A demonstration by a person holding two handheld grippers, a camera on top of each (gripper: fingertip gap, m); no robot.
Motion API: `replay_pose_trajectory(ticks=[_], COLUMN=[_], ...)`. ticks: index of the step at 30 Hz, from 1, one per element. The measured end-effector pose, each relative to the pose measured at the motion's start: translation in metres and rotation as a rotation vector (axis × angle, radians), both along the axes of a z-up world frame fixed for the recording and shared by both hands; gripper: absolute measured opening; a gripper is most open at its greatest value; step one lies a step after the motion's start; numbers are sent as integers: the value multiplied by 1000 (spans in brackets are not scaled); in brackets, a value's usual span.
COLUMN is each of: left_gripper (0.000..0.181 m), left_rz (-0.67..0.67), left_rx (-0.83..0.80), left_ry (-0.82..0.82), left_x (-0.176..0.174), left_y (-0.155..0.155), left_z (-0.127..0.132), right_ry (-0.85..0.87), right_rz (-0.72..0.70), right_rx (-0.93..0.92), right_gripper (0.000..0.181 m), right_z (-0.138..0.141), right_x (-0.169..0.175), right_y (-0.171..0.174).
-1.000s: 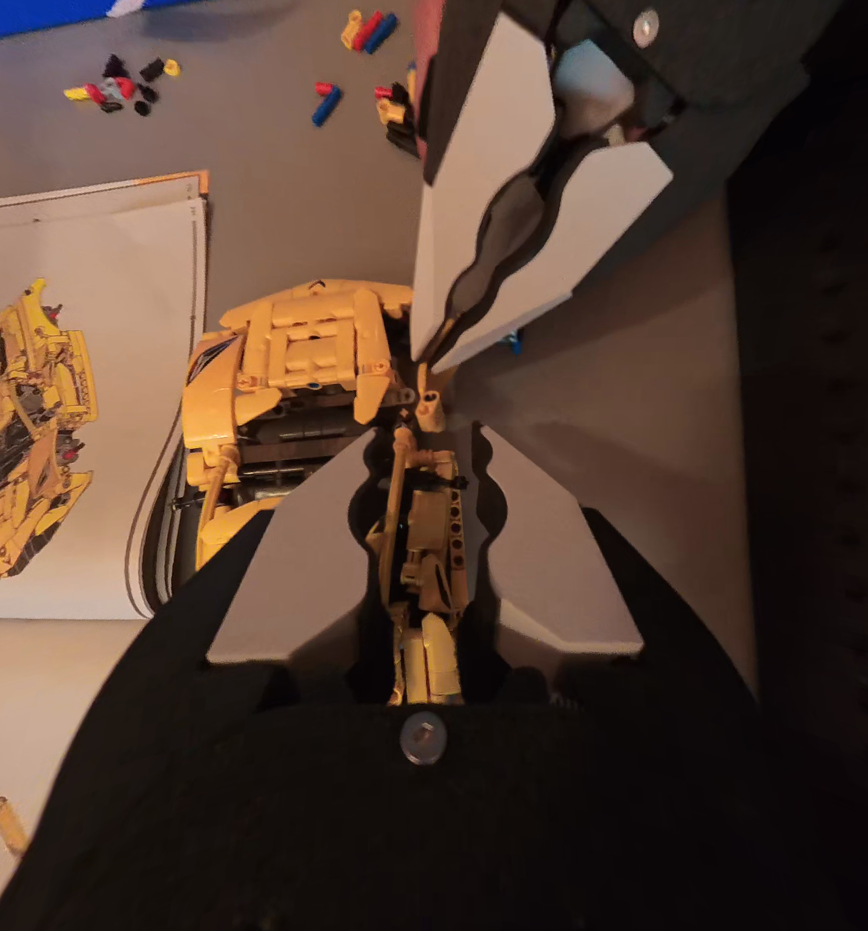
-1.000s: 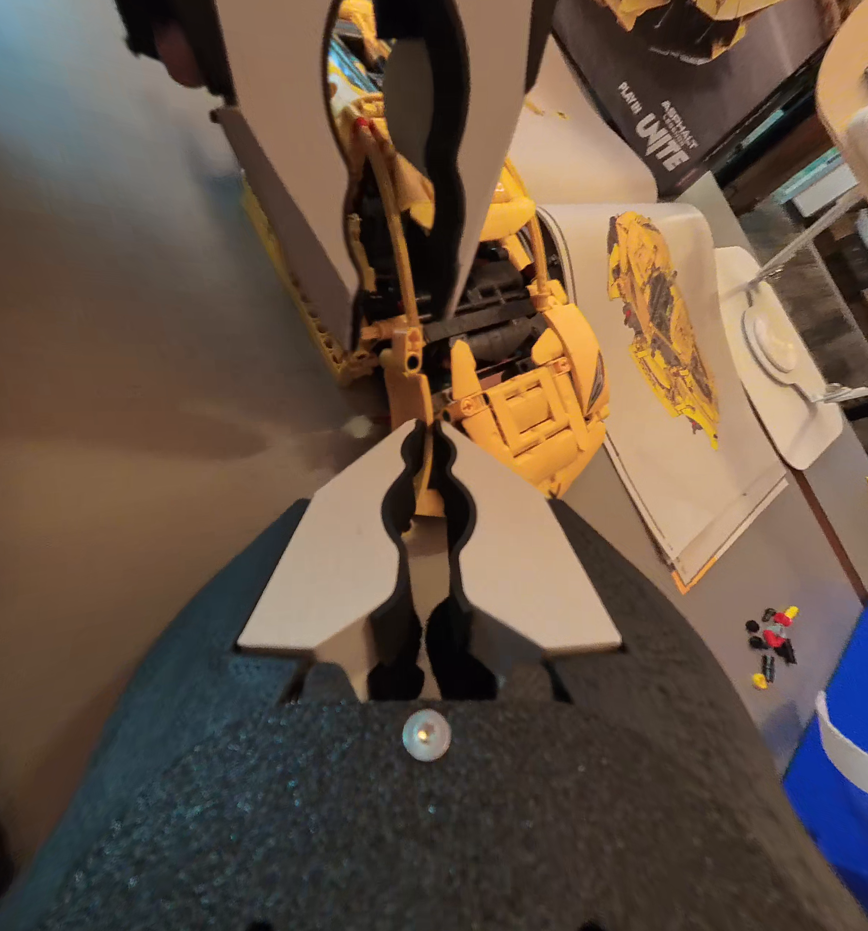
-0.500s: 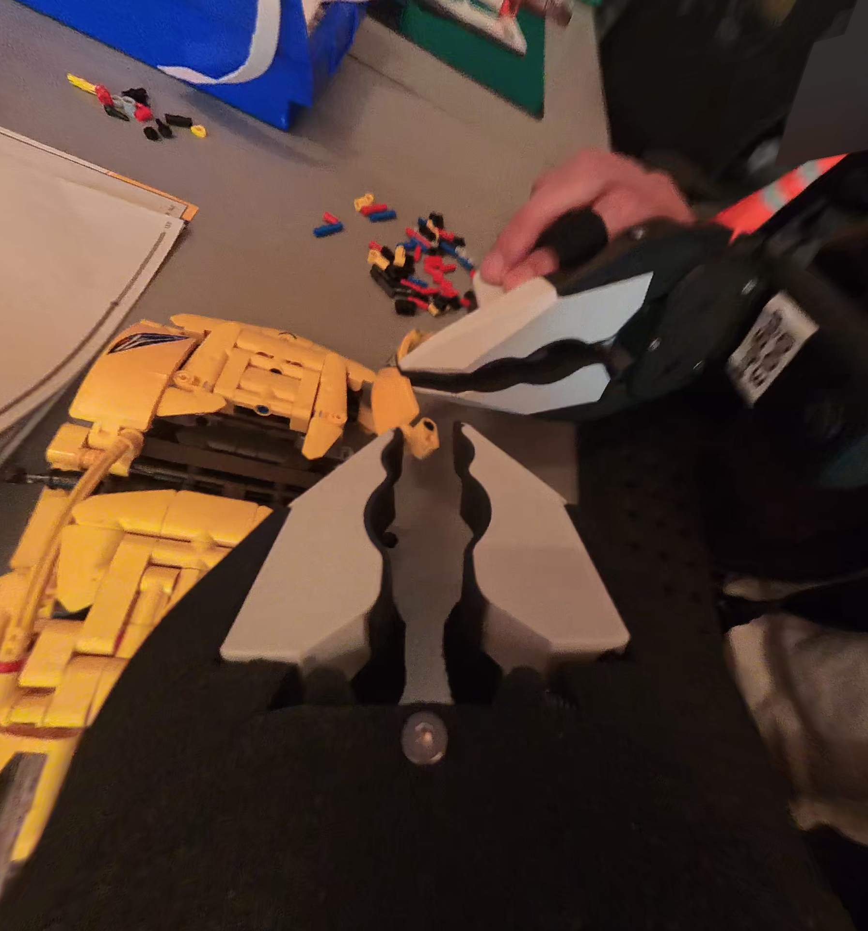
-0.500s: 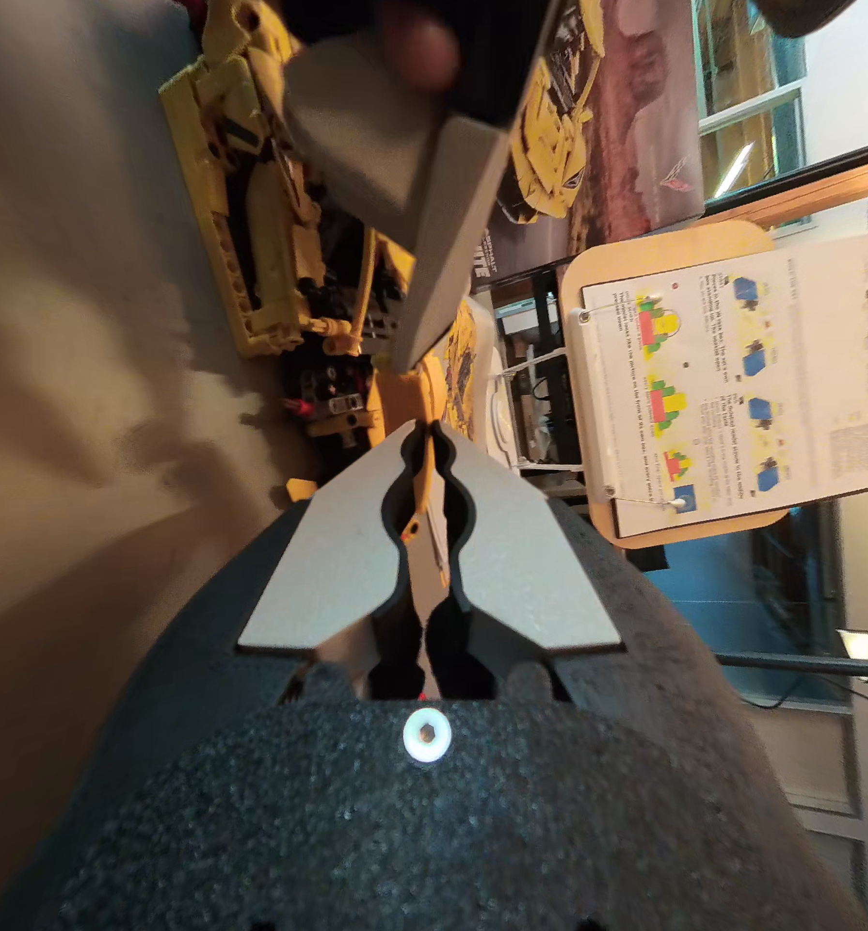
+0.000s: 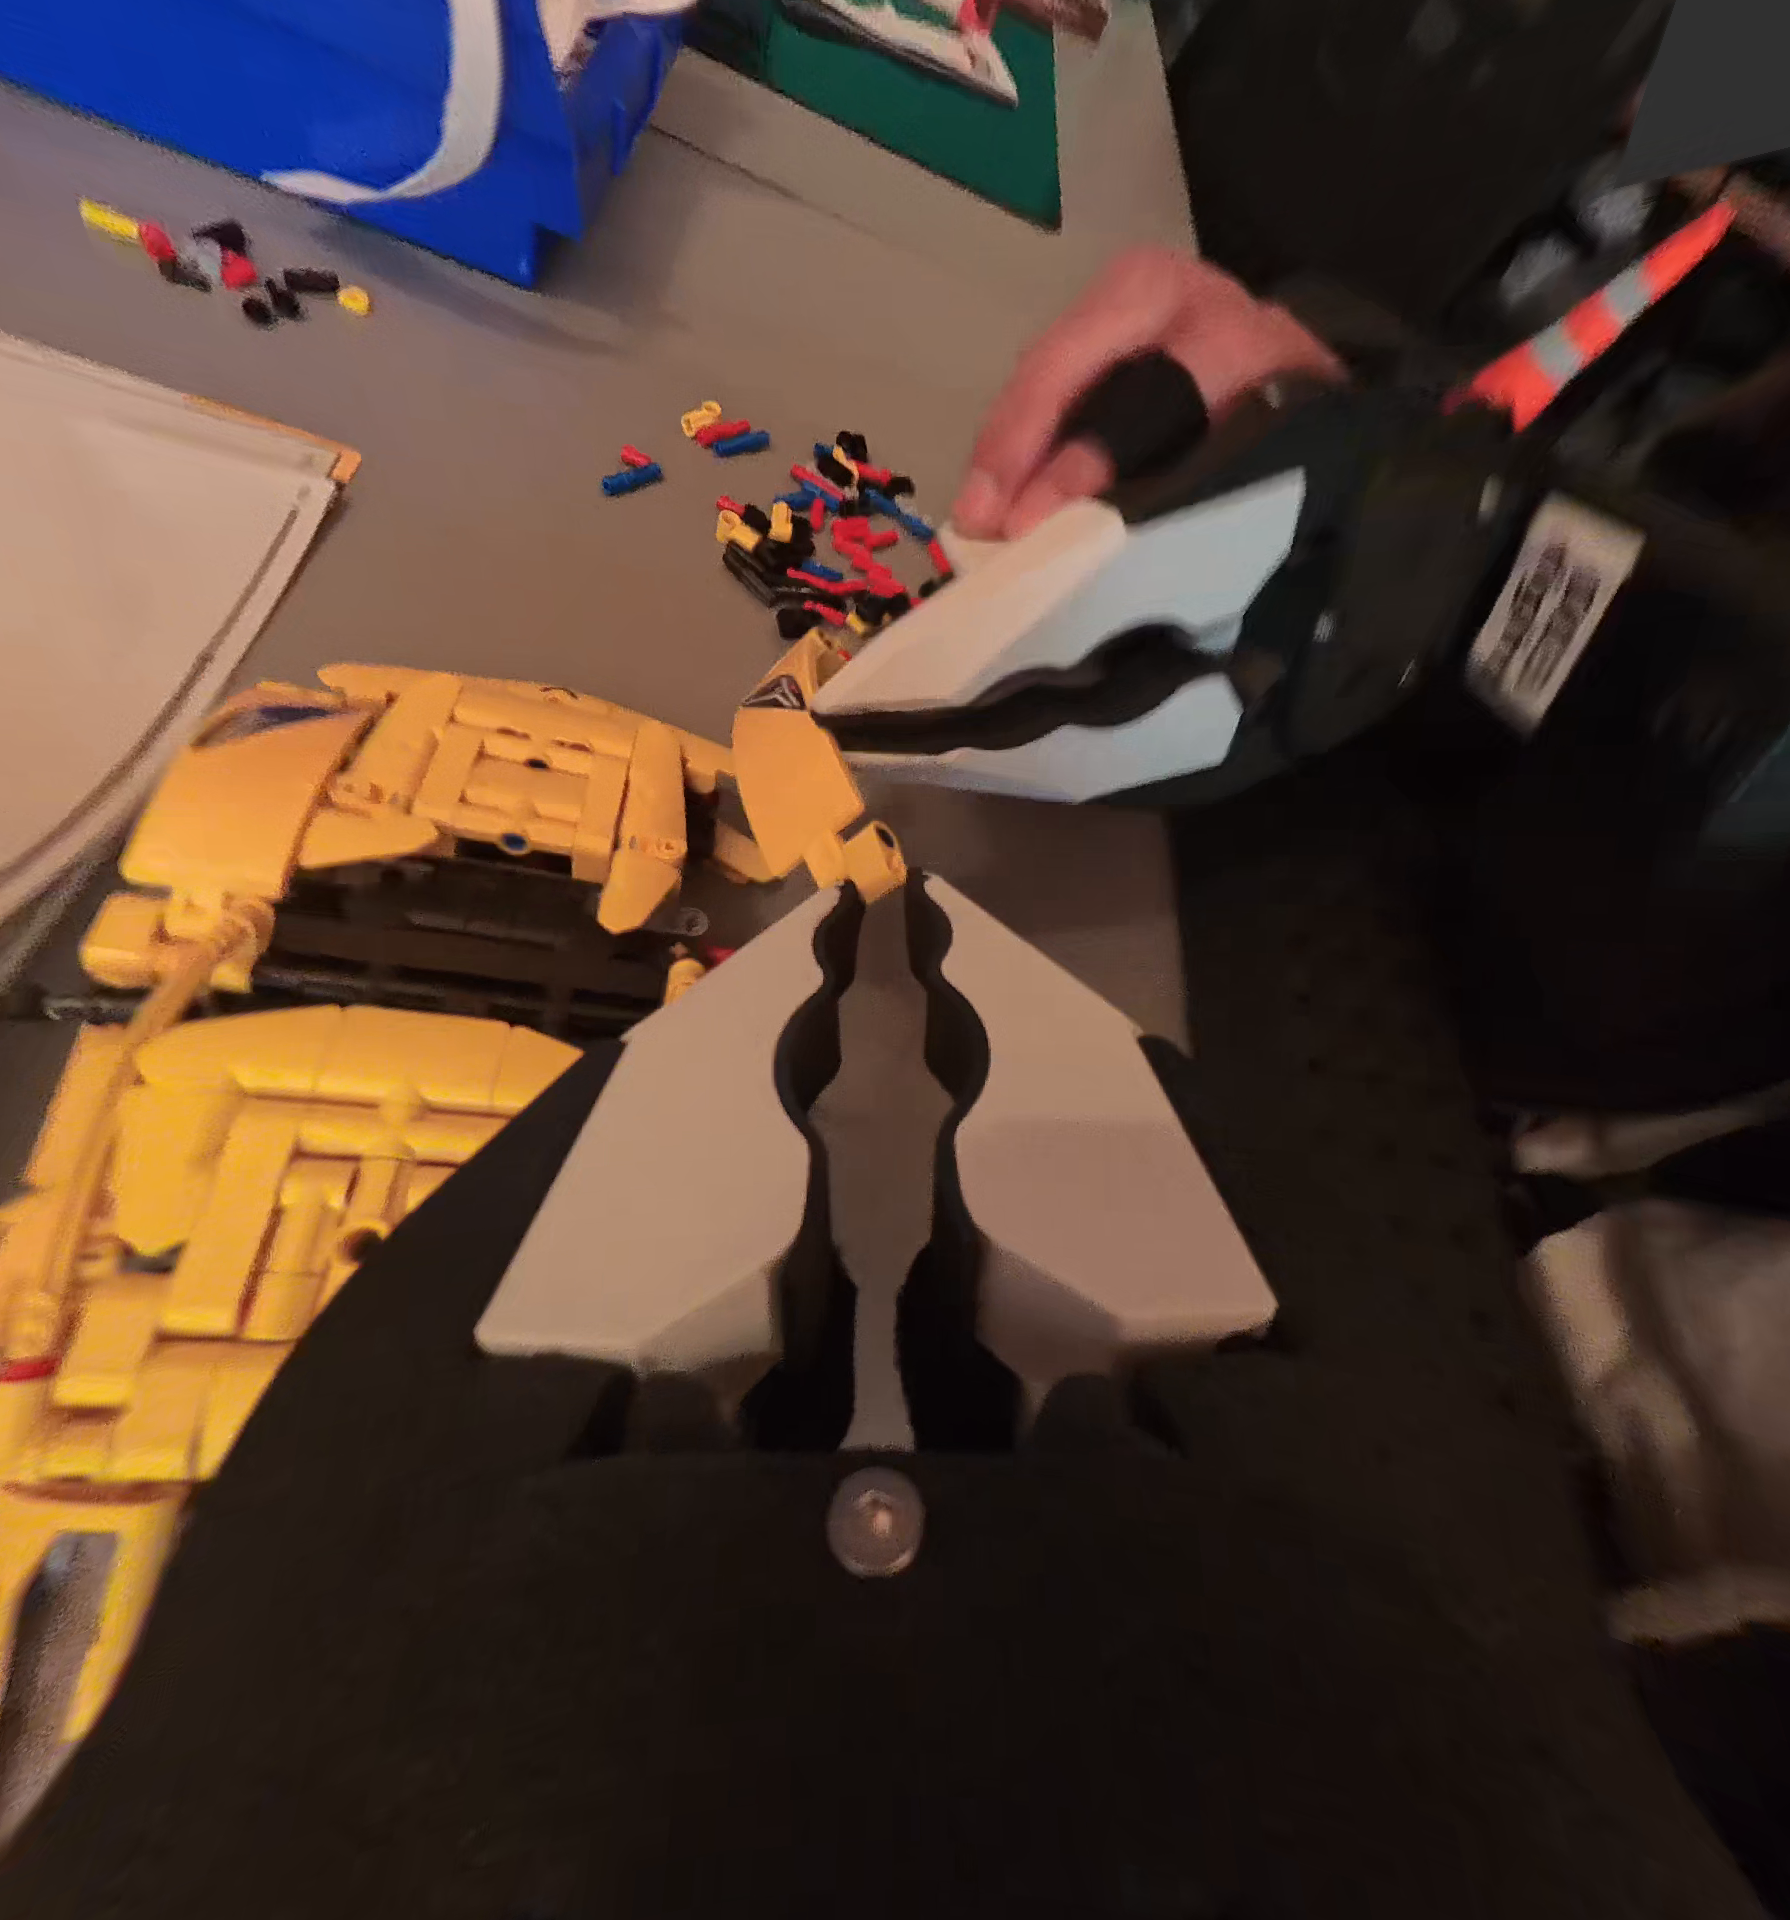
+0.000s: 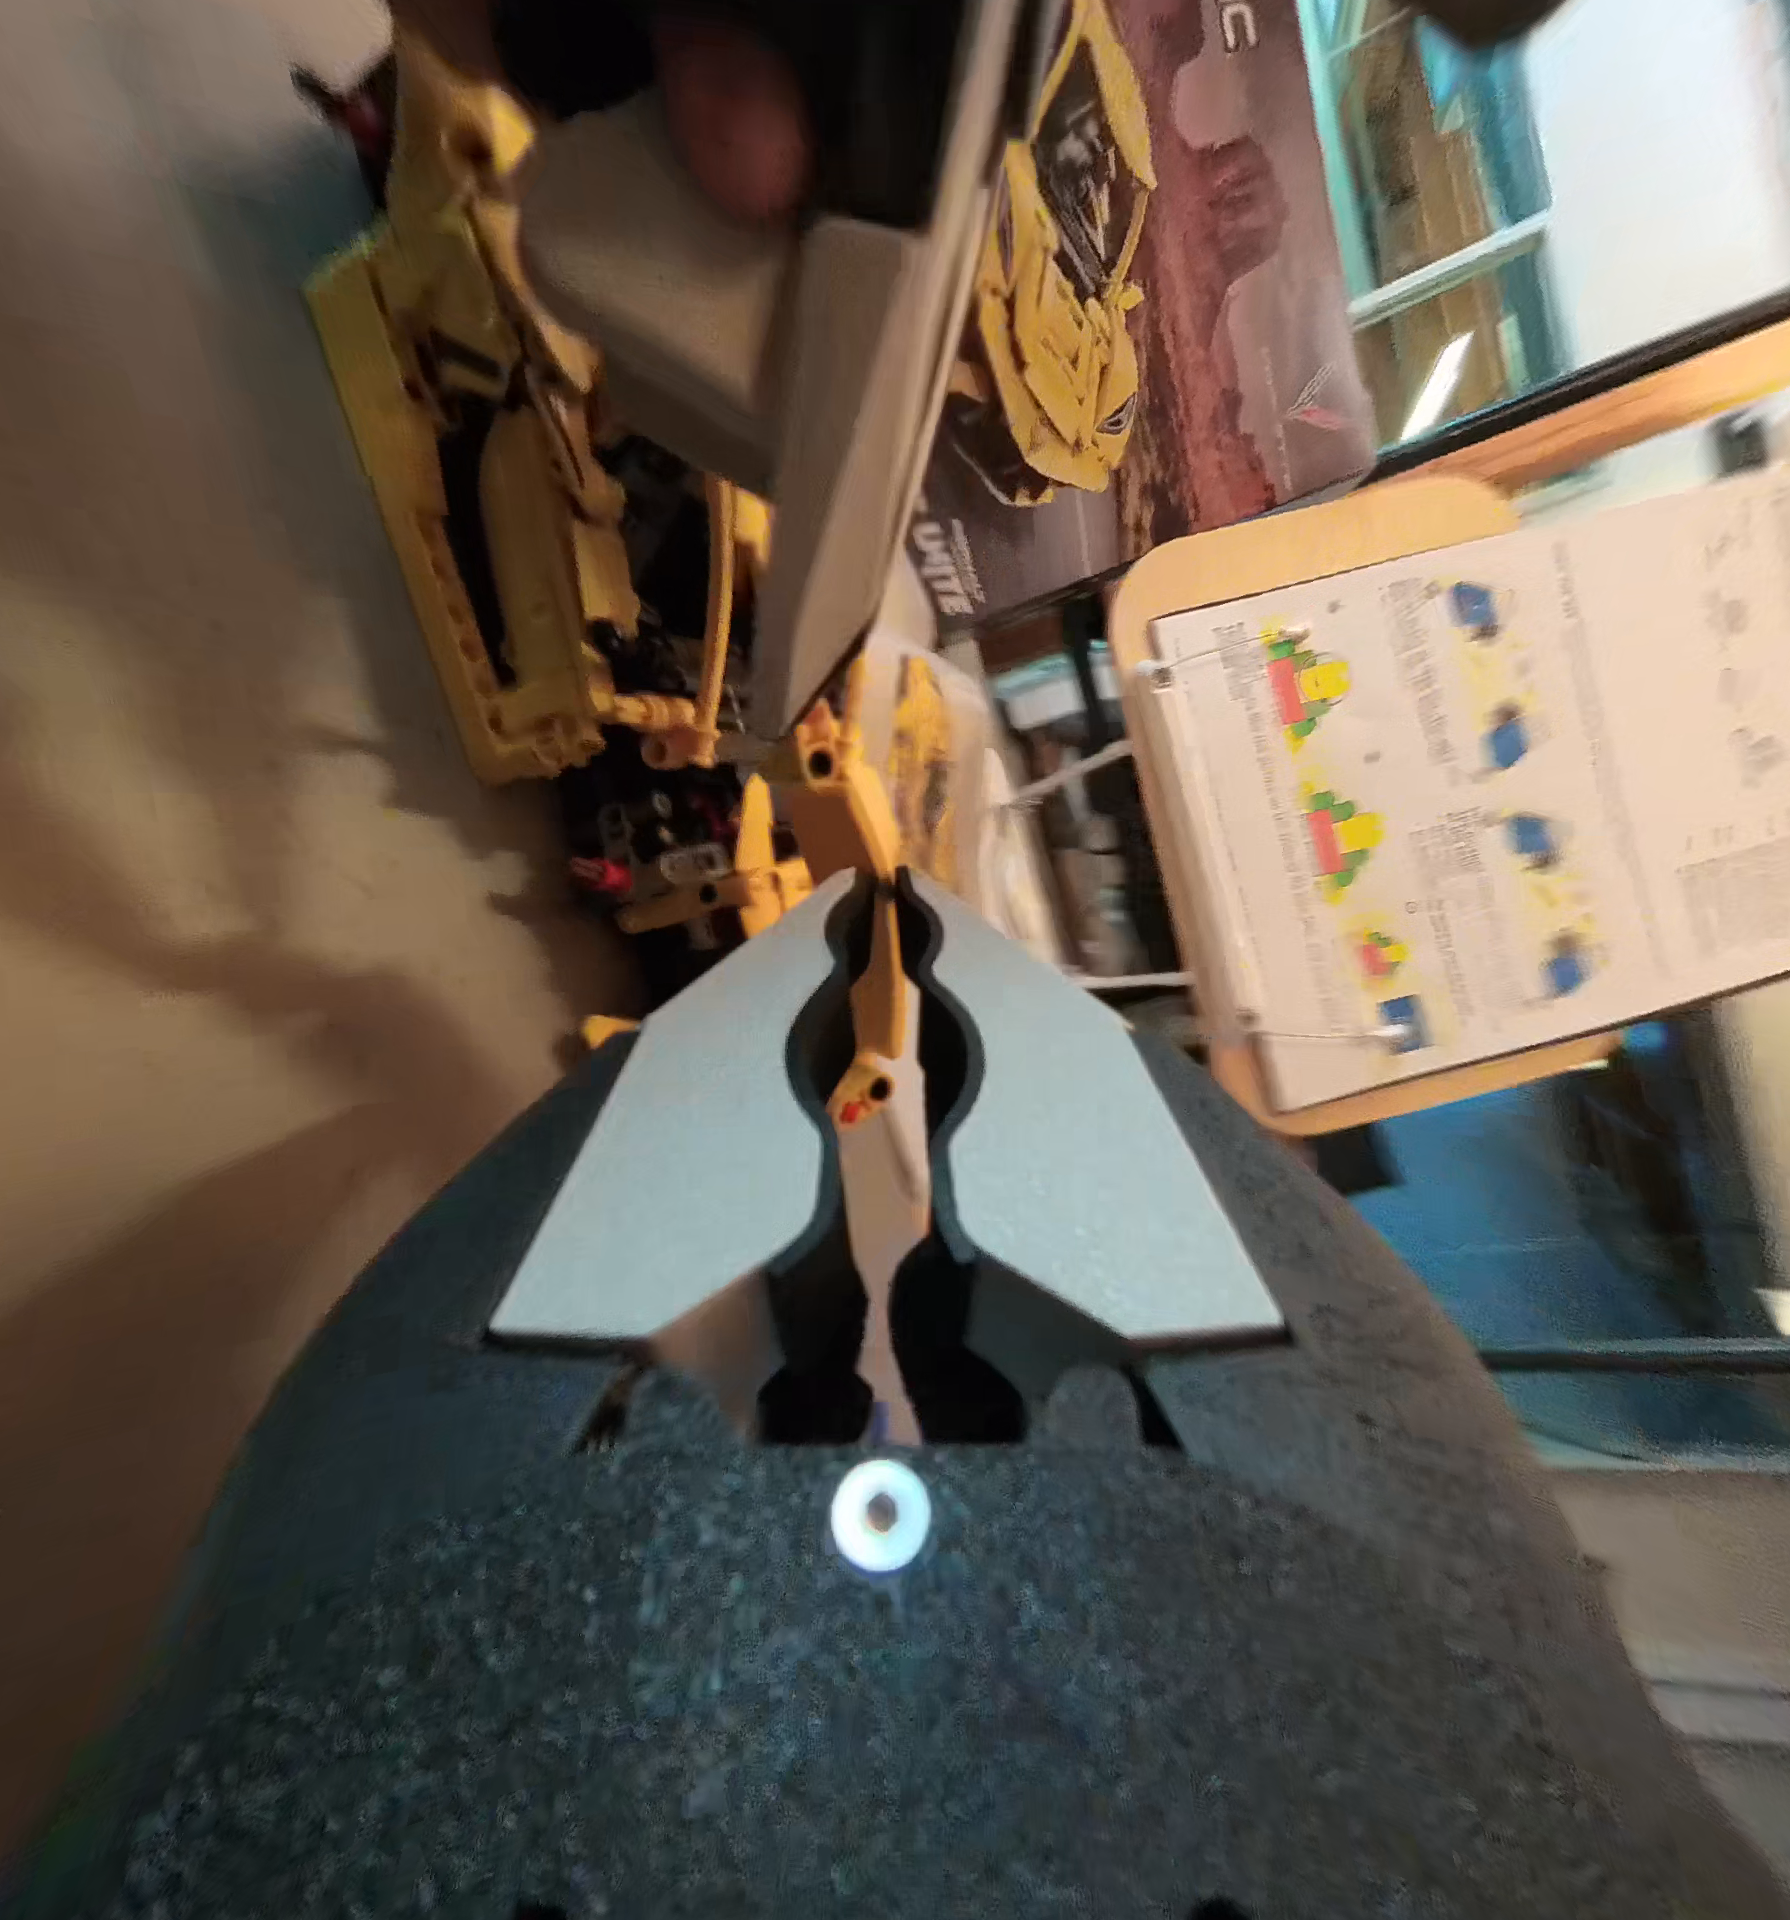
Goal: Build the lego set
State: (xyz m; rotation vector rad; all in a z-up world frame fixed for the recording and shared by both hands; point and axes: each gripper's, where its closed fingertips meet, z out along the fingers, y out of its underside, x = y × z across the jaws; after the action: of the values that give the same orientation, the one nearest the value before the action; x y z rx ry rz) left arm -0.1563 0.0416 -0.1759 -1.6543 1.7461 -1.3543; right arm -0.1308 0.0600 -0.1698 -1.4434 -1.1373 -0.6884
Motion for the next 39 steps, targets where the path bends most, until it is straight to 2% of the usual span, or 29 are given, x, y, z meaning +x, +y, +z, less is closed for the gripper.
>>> replay_pose_trajectory(ticks=[2,4,7,9,13,15,16,20,25,33,39], left_gripper=[8,8,8,7,7,7,7,8,14,10,10], left_rz=[-38,-92,-173,-195,-196,-193,-195,-109,-51,-34,-67], left_rx=[152,267,370,381,342,333,331,386,520,870,901], left_ry=[-15,-15,-16,-34,-55,-73,-71,-96,-162,-134,-98], left_x=[-2,-6,-13,-13,-11,-10,-10,-4,-1,4,1], left_y=[0,-3,-9,-12,-15,-16,-16,-5,-2,2,-1], left_z=[-4,-9,-16,-16,-14,-12,-13,-6,11,0,-6], right_ry=[260,502,686,615,418,350,343,289,137,164,153], right_rz=[80,193,344,330,203,143,126,42,-38,-54,-53], right_rx=[-163,-343,-535,-518,-466,-451,-423,-335,-214,-244,-260], right_gripper=[9,40,33,34,32,18,3,1,1,1,1], right_z=[-6,-5,0,-6,-32,-41,-39,-30,-22,-23,-27], right_x=[-10,-21,-28,-26,-18,-9,-6,3,9,12,11], right_y=[-7,-17,-34,-33,-21,-15,-12,-2,3,3,2])
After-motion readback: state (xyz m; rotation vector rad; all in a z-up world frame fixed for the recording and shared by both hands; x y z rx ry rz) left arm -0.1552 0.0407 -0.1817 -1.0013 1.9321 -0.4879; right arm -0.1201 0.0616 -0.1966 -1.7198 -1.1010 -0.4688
